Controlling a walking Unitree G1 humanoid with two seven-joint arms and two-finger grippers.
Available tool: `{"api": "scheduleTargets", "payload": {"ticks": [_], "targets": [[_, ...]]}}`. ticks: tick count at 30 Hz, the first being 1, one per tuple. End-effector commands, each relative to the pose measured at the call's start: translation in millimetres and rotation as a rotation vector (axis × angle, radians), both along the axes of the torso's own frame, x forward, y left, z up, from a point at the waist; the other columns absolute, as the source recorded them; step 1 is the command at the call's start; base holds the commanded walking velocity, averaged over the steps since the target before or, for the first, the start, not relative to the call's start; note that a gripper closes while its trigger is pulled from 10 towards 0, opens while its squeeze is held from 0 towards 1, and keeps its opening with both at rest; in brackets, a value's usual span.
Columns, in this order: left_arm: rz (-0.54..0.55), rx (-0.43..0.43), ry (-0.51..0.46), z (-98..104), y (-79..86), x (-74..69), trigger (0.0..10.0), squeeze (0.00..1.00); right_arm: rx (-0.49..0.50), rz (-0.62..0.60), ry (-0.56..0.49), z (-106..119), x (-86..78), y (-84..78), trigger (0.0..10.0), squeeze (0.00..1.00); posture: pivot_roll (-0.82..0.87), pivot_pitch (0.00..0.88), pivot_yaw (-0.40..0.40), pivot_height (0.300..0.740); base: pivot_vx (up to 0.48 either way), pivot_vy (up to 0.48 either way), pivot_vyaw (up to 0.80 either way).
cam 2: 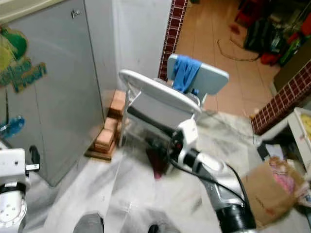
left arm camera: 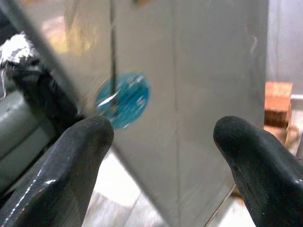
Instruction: Restocking fridge
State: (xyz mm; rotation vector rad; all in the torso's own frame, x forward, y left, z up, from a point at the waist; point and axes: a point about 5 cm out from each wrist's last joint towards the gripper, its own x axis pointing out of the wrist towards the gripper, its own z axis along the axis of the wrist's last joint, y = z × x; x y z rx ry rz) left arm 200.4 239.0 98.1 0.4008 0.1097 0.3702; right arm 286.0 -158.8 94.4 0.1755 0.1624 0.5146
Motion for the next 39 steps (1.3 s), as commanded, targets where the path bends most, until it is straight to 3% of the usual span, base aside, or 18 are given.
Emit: {"api": "scheduleTargets", "payload": {"ticks": [1,12,17,22,33,39], "targets": [[-0.024,0.020,0.006,0,-2.4,3.1,10.0,0.00,-0.014,-0.107,-0.031,2,2.2,-7.5,10.0,0.00,0.18,0.100,-0.091,0.740,0.000,0.480,0.00],[-0.221,0.009,-0.041,6,-28.1,28.8,10.0,0.00,-0.047,-0.428,-0.050,-11,-7.3,-15.5,10.0,0.00,0.15,0.071,-0.053,0.740,0.000,0.480,-0.09],[-0.282,-0.009,-0.057,8,-41.2,39.5,10.0,0.00,-0.067,-0.453,-0.071,-12,-7.2,-13.4,10.0,0.00,0.13,0.061,-0.049,0.740,0.000,0.480,-0.80],[-0.295,-0.016,-0.062,7,-43.1,42.7,10.0,0.00,-0.069,-0.475,-0.089,-9,-2.7,-15.6,10.0,0.00,0.13,0.055,-0.051,0.740,0.000,0.480,-0.60],[-0.289,-0.036,-0.056,5,-41.6,38.7,10.0,0.00,-0.070,-0.480,-0.087,-11,-3.8,-11.2,10.0,0.00,0.13,0.061,-0.045,0.740,0.000,0.480,-0.08],[-0.300,-0.045,-0.041,1,-44.2,36.6,10.0,0.00,-0.071,-0.486,-0.081,-13,-4.2,-12.4,10.0,0.00,0.13,0.062,-0.042,0.740,0.000,0.480,-0.66]]}}
